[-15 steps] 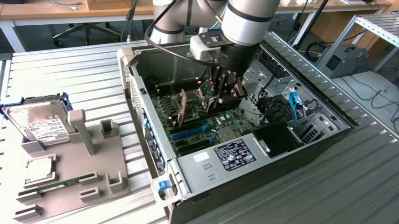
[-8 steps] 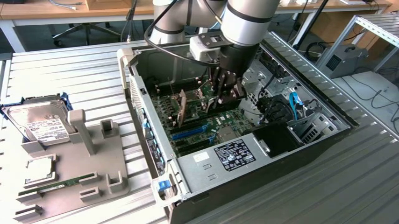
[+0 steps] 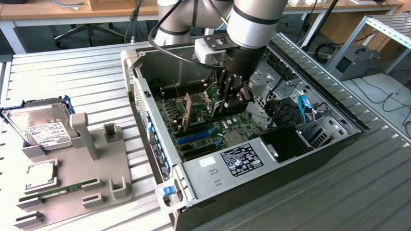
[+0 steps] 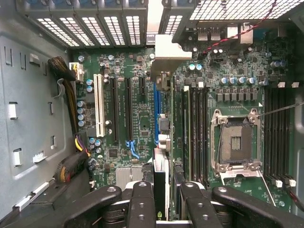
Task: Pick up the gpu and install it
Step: 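Insert the gpu into the slot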
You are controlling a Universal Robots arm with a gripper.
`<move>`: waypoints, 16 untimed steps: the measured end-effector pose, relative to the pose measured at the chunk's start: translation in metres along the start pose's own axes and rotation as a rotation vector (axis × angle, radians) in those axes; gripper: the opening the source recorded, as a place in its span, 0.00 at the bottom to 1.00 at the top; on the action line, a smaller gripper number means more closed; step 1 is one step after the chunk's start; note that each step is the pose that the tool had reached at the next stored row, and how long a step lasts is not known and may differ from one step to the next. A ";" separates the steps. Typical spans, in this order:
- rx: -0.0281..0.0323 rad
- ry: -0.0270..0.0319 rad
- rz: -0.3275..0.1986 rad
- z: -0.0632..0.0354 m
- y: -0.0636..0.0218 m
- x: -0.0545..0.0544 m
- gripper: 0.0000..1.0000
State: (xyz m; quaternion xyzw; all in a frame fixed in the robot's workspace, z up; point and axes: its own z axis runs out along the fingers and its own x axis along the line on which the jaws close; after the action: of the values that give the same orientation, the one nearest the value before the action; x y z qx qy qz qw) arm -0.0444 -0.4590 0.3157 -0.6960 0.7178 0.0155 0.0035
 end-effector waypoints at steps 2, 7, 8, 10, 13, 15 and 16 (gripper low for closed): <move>0.0000 0.0001 0.000 0.0003 0.0002 0.000 0.26; 0.0000 0.0000 0.000 0.0011 0.0007 0.000 0.26; 0.0000 0.0001 0.000 0.0012 0.0008 0.000 0.26; 0.0000 0.0000 0.000 0.0014 0.0009 0.000 0.26; 0.0000 0.0000 0.000 0.0022 0.0014 0.000 0.26; 0.0000 0.0001 0.000 0.0026 0.0016 0.000 0.26; 0.0000 0.0000 0.000 0.0029 0.0018 0.000 0.26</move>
State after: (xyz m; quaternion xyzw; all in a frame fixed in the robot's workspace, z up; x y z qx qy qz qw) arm -0.0463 -0.4593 0.3129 -0.6960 0.7178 0.0155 0.0035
